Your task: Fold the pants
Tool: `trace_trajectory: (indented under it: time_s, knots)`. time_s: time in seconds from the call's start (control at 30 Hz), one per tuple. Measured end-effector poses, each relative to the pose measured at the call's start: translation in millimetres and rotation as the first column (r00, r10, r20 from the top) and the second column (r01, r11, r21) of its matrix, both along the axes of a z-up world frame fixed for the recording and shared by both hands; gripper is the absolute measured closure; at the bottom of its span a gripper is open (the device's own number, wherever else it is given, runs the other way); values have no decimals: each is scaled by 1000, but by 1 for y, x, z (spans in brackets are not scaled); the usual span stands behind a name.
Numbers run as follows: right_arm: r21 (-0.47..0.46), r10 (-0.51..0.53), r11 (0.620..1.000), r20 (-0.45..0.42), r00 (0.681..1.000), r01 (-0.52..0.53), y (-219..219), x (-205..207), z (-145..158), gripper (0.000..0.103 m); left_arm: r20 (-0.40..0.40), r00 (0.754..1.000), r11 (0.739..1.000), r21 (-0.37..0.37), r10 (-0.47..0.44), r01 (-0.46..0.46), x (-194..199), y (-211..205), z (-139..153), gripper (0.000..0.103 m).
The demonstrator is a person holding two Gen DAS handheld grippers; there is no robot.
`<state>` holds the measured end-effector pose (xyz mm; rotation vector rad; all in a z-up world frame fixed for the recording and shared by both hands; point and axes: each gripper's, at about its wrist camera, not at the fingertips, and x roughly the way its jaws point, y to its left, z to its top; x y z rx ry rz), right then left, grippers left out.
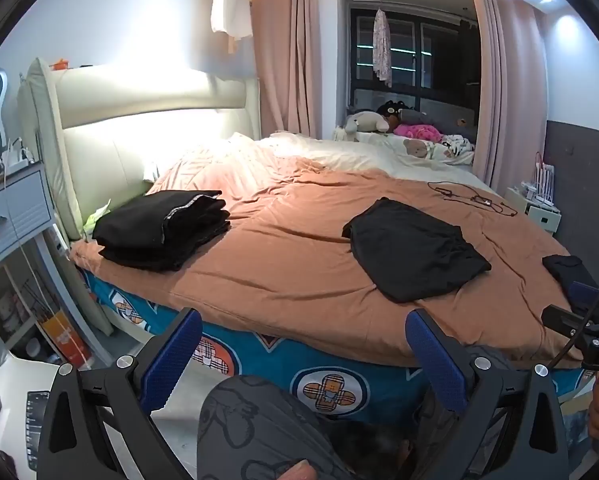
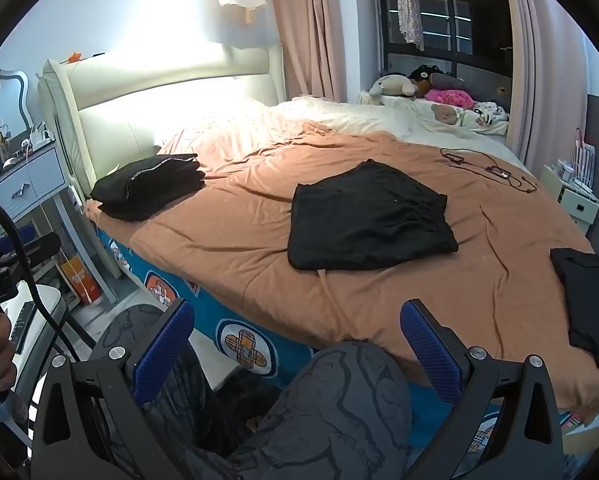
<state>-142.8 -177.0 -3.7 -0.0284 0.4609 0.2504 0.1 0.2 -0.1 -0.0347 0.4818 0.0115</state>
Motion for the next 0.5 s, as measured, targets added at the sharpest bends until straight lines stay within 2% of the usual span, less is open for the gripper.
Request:
trace_trajectory:
  time_s: [0.1,0.5]
  knots:
    - [6,1,1000,4,1000,-1,0,-1,-1,0,-8,1000,1000,21,2,-2,1,-1,0,0]
    - [-3,2,1000,2,1000,-2,-1,0,3,0,5,1000,1000,7,3,-3,1,-4,-3,0]
